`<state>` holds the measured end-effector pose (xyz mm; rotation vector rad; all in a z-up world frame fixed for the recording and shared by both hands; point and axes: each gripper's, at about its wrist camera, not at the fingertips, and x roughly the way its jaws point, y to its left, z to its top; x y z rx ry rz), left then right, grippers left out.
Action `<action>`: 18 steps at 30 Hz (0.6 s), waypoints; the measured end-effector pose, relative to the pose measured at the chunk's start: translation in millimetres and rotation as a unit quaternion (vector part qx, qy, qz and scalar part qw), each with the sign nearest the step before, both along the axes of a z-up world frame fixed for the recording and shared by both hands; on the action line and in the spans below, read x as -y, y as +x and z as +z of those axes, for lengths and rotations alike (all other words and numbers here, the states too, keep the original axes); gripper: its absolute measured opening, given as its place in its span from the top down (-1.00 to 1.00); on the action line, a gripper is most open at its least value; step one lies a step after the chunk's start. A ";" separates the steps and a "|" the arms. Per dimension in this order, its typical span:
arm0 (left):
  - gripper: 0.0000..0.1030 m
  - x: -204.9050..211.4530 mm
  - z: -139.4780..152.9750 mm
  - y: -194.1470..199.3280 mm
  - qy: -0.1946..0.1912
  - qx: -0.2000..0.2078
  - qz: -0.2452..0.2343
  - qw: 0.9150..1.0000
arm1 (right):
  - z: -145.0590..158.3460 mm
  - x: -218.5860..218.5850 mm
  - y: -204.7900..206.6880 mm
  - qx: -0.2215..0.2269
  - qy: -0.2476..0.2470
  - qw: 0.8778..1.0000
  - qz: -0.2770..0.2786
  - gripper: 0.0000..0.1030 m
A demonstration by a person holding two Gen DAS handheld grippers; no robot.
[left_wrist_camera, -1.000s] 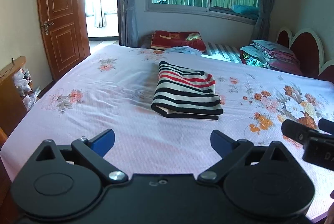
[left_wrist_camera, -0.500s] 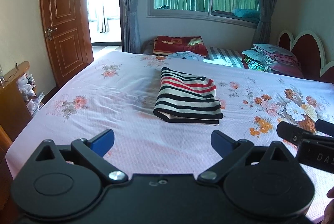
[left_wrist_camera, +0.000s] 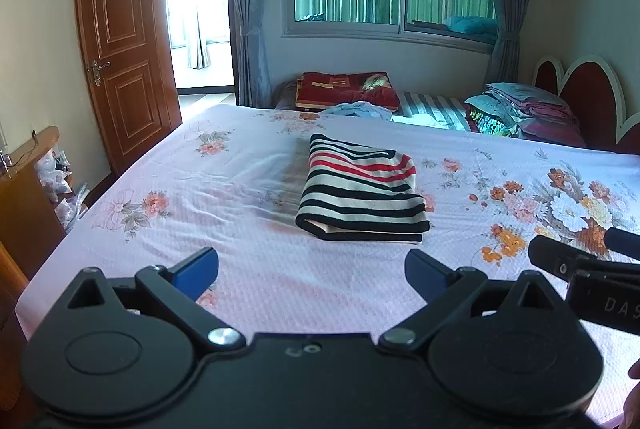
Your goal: Fold small clothes
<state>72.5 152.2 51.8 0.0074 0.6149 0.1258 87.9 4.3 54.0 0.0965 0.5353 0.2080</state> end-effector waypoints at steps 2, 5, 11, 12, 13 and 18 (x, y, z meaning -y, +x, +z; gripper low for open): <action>-0.93 0.0 0.2 0.3 0.000 0.000 0.000 1.000 | -0.3 -0.5 0.5 0.000 -0.001 1.000 0.002 -1.00; -0.93 0.2 0.2 0.5 0.000 0.000 0.000 1.000 | -0.9 -0.5 0.2 0.000 0.000 1.000 0.003 -1.00; -0.94 0.4 0.3 0.9 0.001 -0.001 0.000 1.000 | -3.2 0.3 1.0 -0.002 0.001 1.000 0.005 -1.00; -0.94 0.4 0.3 0.9 0.000 0.000 0.000 1.000 | -3.4 0.3 1.2 -0.003 0.001 1.000 0.005 -1.00; -0.94 0.6 0.3 1.0 0.001 0.000 0.000 1.000 | -3.3 0.6 1.3 -0.003 0.001 1.000 0.005 -1.00; -0.94 0.8 0.4 1.2 0.001 0.000 -0.001 1.000 | -3.7 0.7 1.3 -0.003 0.001 1.000 0.005 -1.00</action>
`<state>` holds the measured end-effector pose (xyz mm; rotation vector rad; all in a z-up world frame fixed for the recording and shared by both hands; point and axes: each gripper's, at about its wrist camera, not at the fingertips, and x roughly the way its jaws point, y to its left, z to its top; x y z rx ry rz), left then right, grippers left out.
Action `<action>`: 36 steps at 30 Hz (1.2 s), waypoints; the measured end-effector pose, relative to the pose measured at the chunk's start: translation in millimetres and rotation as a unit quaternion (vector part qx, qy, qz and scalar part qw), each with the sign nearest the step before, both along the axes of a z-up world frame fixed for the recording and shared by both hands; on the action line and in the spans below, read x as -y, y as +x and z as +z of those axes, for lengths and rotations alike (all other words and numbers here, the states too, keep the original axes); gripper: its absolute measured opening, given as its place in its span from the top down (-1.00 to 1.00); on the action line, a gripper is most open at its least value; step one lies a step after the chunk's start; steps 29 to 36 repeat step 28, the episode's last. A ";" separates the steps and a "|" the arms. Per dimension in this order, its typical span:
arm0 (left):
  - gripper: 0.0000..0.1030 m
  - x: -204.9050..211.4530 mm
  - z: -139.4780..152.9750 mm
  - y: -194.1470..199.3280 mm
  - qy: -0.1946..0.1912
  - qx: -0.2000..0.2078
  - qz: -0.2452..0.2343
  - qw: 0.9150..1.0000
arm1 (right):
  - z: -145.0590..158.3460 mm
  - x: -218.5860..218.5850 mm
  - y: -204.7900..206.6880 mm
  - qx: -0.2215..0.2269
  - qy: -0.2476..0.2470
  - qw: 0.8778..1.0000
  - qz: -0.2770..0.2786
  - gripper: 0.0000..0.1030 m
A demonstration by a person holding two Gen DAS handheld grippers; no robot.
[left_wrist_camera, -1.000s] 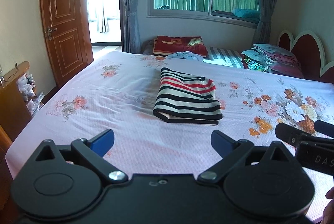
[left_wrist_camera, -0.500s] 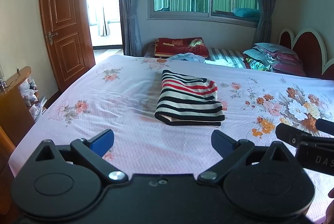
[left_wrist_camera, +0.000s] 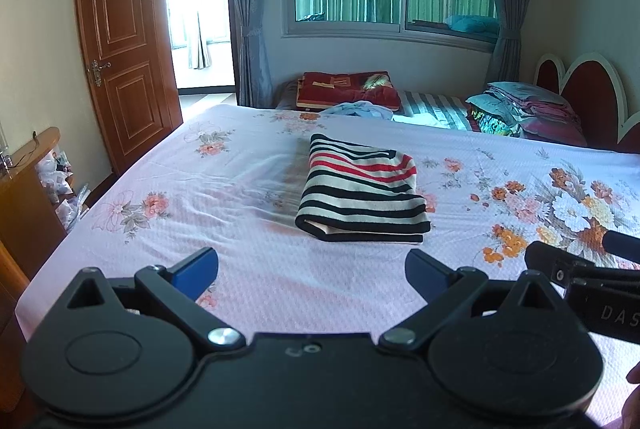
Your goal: Fold small clothes
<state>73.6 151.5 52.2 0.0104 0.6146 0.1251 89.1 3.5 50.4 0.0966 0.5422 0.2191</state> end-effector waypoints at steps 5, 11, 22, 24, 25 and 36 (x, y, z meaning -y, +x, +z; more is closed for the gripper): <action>-0.94 -0.7 -0.1 0.9 0.000 -0.001 0.000 1.000 | -1.3 1.7 1.2 -0.003 0.001 1.000 -0.001 -1.00; -0.94 -0.6 -0.7 2.7 0.001 -0.003 -0.002 1.000 | -2.3 1.2 3.0 -0.006 0.001 1.000 -0.001 -1.00; -0.93 -2.8 -6.1 15.9 0.000 0.004 -0.032 0.999 | -8.1 -1.5 11.3 -0.011 0.000 1.000 0.003 -1.00; -0.86 -1.4 -10.6 23.5 0.009 0.009 -0.045 0.999 | -11.8 -2.0 15.7 -0.015 -0.002 1.000 0.000 -1.00; -0.85 -1.4 -13.3 27.6 0.013 0.012 -0.048 0.999 | -13.7 -1.9 18.3 -0.017 -0.003 1.000 -0.001 -1.00; -0.90 -4.7 -22.1 47.8 0.008 0.003 -0.051 0.999 | -22.0 0.2 28.7 -0.028 -0.008 1.000 -0.007 -1.00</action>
